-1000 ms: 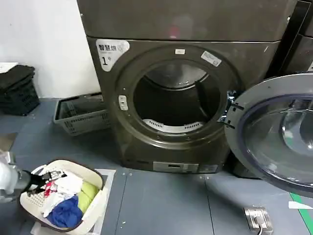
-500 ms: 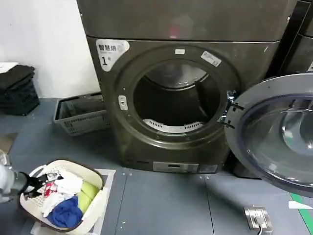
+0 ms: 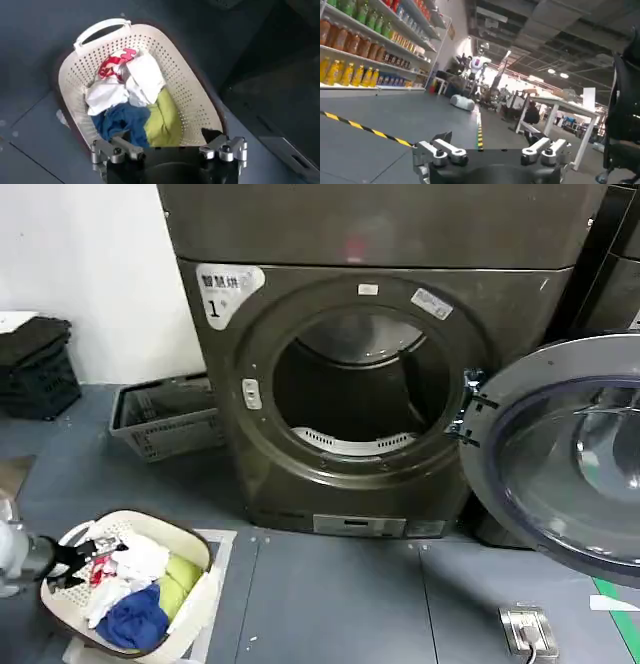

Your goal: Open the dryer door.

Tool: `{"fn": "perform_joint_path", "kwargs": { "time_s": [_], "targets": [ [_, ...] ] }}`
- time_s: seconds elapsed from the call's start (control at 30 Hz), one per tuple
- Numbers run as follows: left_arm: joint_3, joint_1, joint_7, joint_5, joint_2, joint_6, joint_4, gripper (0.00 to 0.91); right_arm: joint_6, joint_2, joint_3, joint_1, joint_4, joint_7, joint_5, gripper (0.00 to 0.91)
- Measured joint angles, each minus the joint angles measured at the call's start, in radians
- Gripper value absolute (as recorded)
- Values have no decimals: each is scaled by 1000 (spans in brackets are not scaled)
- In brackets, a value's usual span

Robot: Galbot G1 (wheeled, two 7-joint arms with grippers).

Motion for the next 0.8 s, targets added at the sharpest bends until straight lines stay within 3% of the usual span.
{"fn": "perform_joint_path", "kwargs": {
  "time_s": [0.8],
  "targets": [
    [7, 3, 3, 4, -4, 0, 22, 907, 10, 0, 2, 1, -1, 6, -2, 907]
  ]
}}
